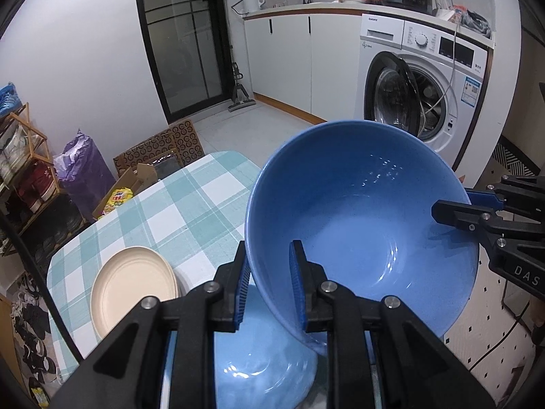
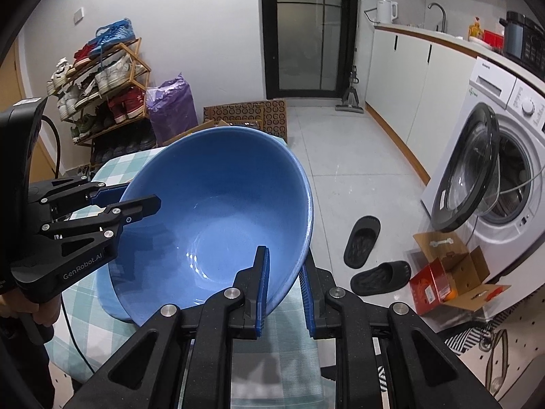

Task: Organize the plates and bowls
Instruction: 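Lift the darker blue bowl off the table with both tools, then carry the darker blue bowl over the light blue bowl and lower it inside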

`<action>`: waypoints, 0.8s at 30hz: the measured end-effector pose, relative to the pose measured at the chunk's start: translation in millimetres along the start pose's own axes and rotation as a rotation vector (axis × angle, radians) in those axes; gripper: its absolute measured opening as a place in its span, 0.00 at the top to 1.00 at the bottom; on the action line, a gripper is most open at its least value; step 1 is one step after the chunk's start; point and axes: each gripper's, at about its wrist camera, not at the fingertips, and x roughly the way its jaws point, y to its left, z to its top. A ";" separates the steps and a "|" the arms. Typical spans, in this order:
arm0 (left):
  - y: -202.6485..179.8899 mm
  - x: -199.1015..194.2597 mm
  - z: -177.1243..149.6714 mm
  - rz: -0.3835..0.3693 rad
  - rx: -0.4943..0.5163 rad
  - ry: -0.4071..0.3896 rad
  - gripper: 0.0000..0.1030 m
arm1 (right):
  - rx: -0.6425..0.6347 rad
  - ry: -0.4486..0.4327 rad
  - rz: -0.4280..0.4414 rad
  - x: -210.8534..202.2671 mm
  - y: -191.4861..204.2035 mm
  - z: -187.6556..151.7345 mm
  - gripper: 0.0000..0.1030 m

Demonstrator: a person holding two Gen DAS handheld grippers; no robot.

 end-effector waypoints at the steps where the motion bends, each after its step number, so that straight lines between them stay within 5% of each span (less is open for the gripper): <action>1: 2.4 -3.9 -1.3 0.005 -0.004 -0.005 0.80 | -0.005 -0.003 0.001 -2.2 3.5 0.9 0.83; 24: 52.1 -57.4 -36.8 0.110 -0.099 -0.038 0.80 | -0.115 -0.050 0.087 -24.1 86.1 19.3 0.83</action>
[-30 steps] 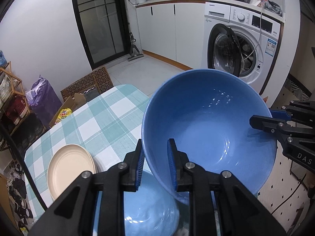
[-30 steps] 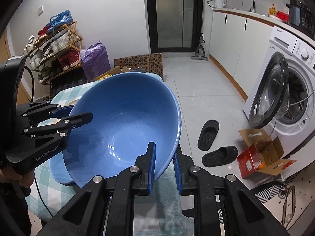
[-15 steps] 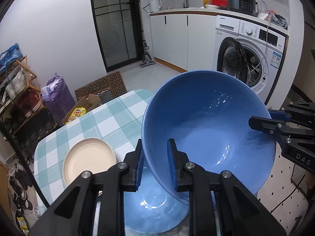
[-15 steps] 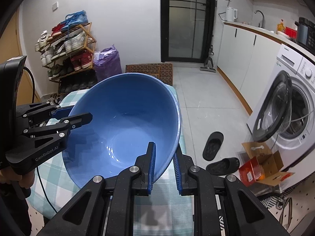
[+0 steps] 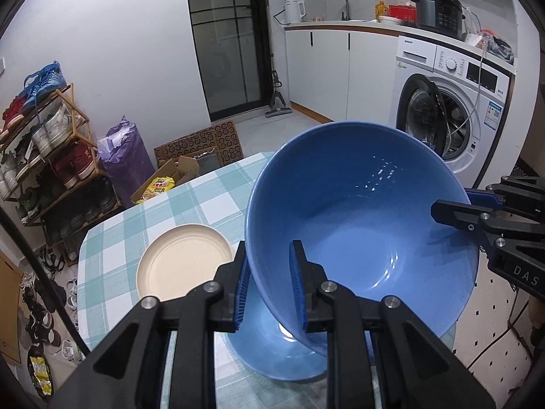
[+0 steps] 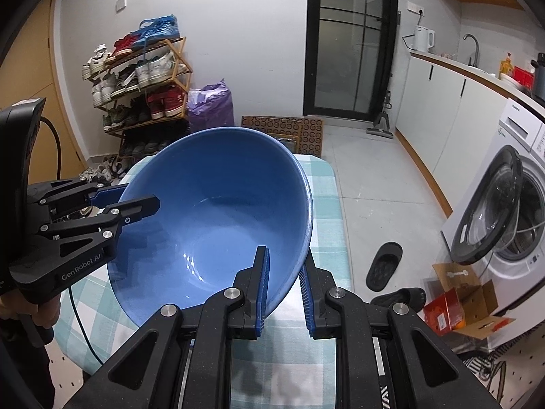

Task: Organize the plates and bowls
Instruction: 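Carry the darker blue bowl over the light blue bowl and lower it inside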

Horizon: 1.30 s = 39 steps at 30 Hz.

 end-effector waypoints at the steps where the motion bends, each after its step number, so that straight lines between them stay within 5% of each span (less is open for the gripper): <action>1: 2.2 -0.5 -1.3 0.003 -0.004 0.002 0.80 | -0.004 0.001 0.004 0.8 3.0 0.3 0.83; 39: 48.3 39.8 -57.8 0.036 -0.115 0.098 0.80 | -0.079 0.114 0.082 86.6 54.0 -17.1 0.83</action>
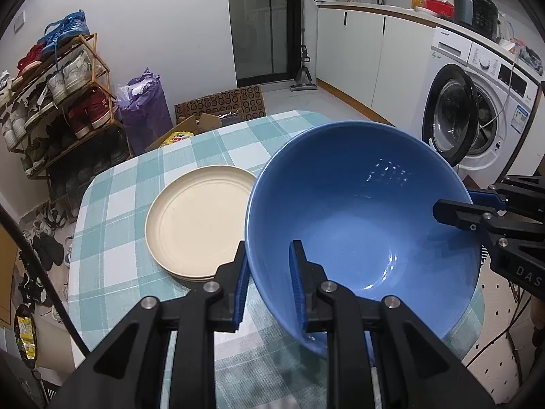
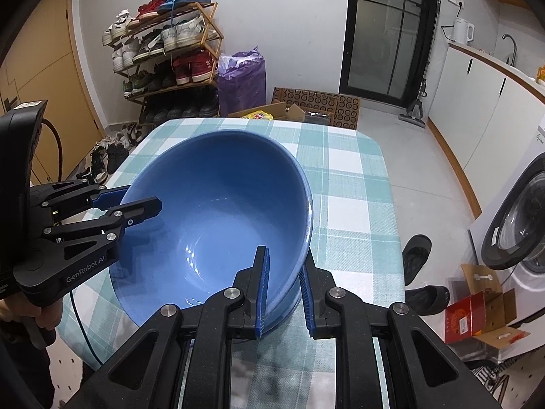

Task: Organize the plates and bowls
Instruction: 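Carry the darker blue bowl over the light blue bowl and lower it inside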

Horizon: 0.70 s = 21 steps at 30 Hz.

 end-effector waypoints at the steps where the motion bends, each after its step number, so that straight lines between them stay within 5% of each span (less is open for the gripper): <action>1: 0.3 1.5 -0.5 -0.001 -0.001 0.002 0.80 | 0.000 0.003 0.000 2.3 -0.3 -0.3 0.83; 21: 3.1 26.7 -12.8 0.002 -0.008 0.035 0.80 | -0.007 0.059 0.000 37.0 -1.9 -8.7 0.83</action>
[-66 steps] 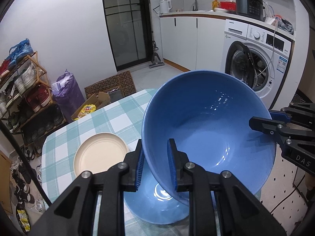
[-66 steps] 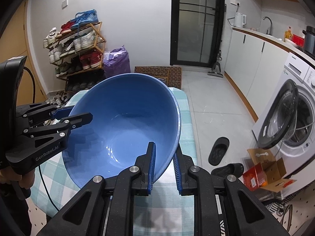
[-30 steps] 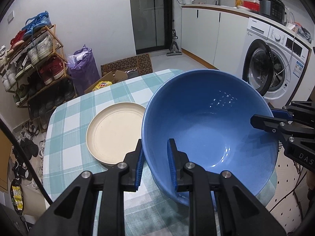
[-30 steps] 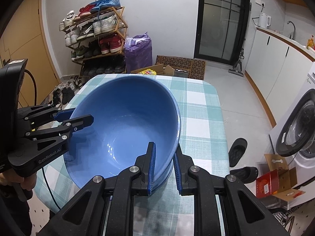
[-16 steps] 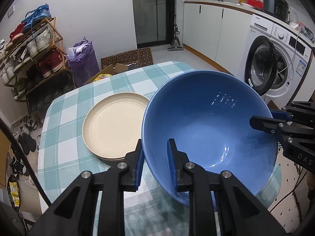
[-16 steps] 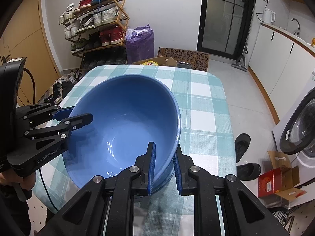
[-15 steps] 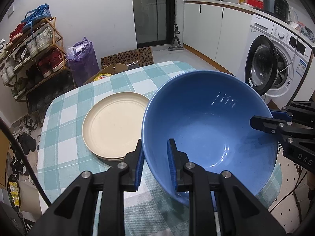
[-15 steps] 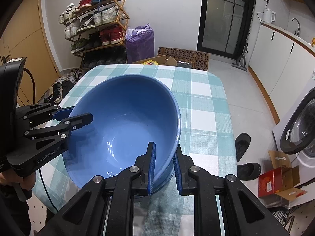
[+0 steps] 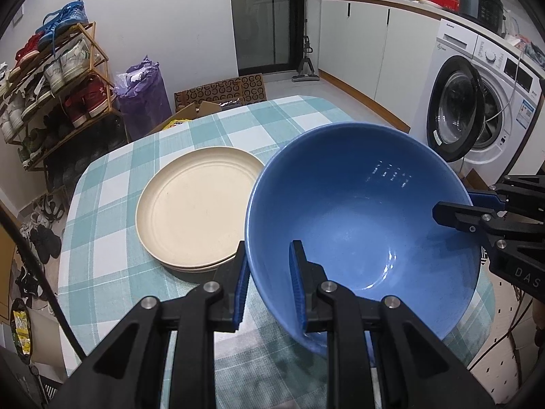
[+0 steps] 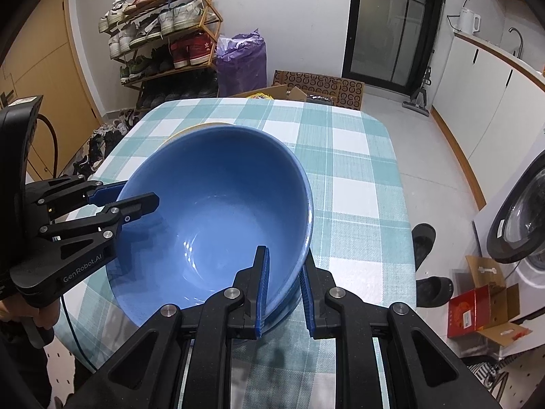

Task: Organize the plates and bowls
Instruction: 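Carry the darker blue bowl over the light blue bowl and lower it inside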

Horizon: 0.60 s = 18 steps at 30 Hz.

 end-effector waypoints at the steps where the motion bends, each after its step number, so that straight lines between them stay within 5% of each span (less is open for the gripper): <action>1: -0.1 1.4 -0.6 0.001 0.000 0.003 0.80 | -0.001 0.002 -0.001 1.2 0.3 -0.3 0.83; 18: -1.9 17.9 -9.7 0.028 0.020 0.025 0.80 | -0.031 0.027 -0.038 17.9 8.2 -5.7 0.83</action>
